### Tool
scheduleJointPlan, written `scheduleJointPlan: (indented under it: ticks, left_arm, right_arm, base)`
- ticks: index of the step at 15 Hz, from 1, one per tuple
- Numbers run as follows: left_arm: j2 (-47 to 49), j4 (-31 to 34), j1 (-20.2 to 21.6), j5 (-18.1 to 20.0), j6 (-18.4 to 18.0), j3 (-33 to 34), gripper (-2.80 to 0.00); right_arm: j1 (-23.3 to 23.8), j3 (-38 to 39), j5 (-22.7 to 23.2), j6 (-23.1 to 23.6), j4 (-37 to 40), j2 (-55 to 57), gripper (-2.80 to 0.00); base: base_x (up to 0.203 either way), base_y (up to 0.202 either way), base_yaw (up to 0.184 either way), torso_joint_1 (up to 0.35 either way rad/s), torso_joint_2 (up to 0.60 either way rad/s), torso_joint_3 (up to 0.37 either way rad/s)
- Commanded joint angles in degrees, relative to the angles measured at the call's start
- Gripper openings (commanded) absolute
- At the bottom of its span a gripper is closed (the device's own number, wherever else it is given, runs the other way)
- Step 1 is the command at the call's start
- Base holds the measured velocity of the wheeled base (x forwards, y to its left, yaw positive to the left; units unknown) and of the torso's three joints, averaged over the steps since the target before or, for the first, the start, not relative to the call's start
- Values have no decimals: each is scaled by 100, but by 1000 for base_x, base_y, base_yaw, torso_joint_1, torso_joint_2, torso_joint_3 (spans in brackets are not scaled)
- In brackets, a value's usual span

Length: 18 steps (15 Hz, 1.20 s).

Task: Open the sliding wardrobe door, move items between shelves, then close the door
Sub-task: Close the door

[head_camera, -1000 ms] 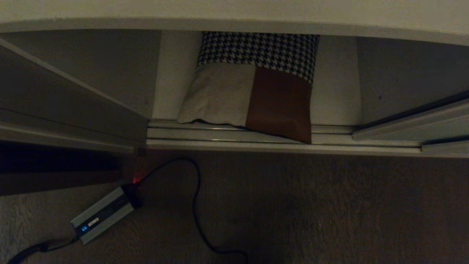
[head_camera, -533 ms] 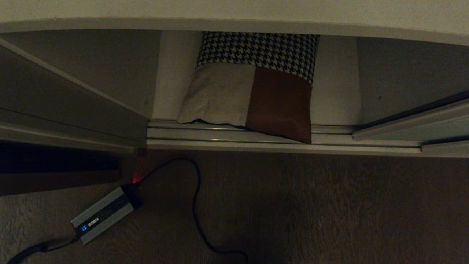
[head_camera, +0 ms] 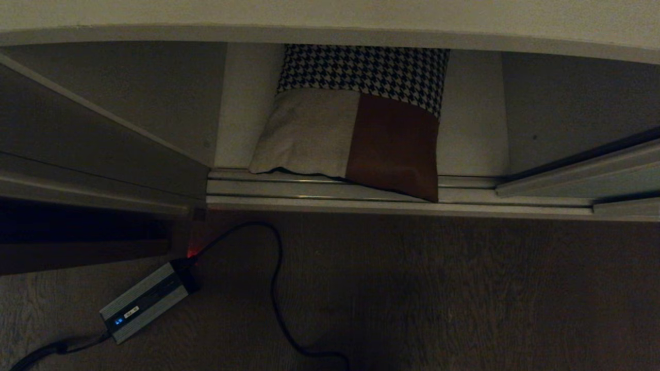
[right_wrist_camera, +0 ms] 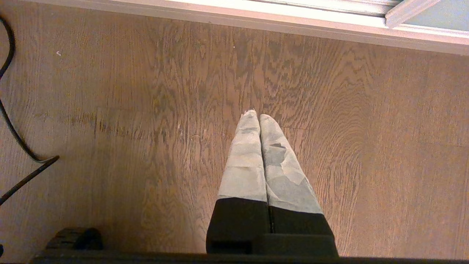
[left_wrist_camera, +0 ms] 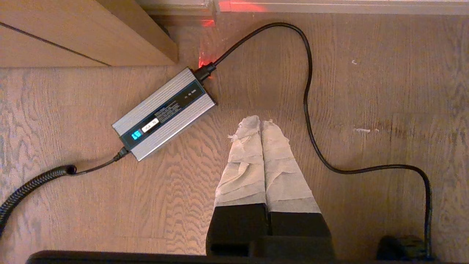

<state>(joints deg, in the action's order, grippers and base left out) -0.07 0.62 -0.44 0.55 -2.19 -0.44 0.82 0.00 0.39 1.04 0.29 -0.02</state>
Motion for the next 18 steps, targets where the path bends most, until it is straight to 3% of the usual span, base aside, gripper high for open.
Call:
scheduleJointPlan:
  ticks: [1, 18]
  left_arm:
    - [16, -1, 0, 0, 0, 0, -280]
    - [16, -1, 0, 3, 0, 0, -280]
  right_arm:
    - [-3, 18, -2, 2, -3, 20, -280]
    - [3, 18, -4, 2, -3, 20, -280]
  base:
    - [0, 0, 0, 0, 0, 0]
    - [0, 0, 0, 0, 0, 0]
